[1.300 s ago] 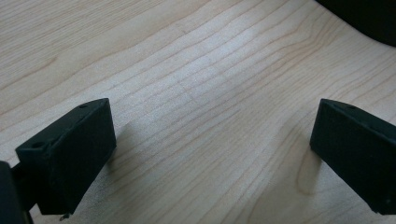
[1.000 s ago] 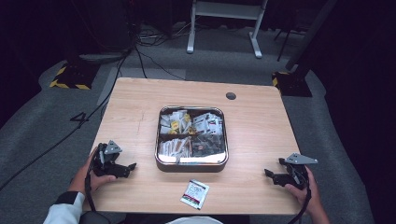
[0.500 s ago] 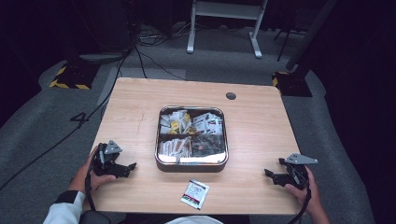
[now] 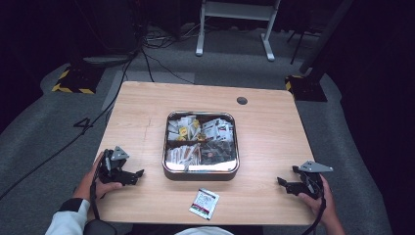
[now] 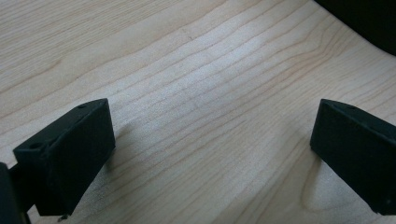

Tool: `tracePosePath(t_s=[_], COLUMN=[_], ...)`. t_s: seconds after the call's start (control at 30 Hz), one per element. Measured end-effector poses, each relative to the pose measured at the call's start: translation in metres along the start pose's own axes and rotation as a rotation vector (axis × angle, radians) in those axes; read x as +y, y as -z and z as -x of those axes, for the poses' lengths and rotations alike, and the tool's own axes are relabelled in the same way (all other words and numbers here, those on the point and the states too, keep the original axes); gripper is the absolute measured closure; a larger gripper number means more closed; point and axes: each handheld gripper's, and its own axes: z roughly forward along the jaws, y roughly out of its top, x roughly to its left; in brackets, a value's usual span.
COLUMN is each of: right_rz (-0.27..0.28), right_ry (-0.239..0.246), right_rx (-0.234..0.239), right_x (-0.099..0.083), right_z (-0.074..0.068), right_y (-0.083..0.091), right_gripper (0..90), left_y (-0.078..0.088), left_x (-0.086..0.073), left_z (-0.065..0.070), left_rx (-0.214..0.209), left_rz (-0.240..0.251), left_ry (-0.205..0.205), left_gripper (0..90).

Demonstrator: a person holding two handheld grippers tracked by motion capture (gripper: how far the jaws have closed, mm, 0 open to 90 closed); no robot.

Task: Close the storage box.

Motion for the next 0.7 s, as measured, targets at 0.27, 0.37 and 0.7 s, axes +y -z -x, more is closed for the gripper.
tracePosePath(t_s=[0.27, 0.37, 0.7], right_rz=[0.0, 0.0, 0.0], right_ry=[-0.012, -0.013, -0.013], right_rx=[-0.012, -0.012, -0.014], right_x=[-0.0002, -0.0001, -0.0002], right_z=[-0.0002, -0.0001, -0.0002], right_y=[0.0002, 0.0002, 0.0003], right_gripper=[15.2, 15.2, 15.2], left_y=[0.0022, 0.0017, 0.0009], left_x=[-0.0019, -0.0015, -0.001], left_z=[0.0037, 0.0041, 0.0037], left_rx=[0.03, 0.033, 0.035], left_rz=[-0.004, -0.002, 0.001], left_ry=[0.038, 0.042, 0.039], left_gripper=[0.1, 0.0, 0.0])
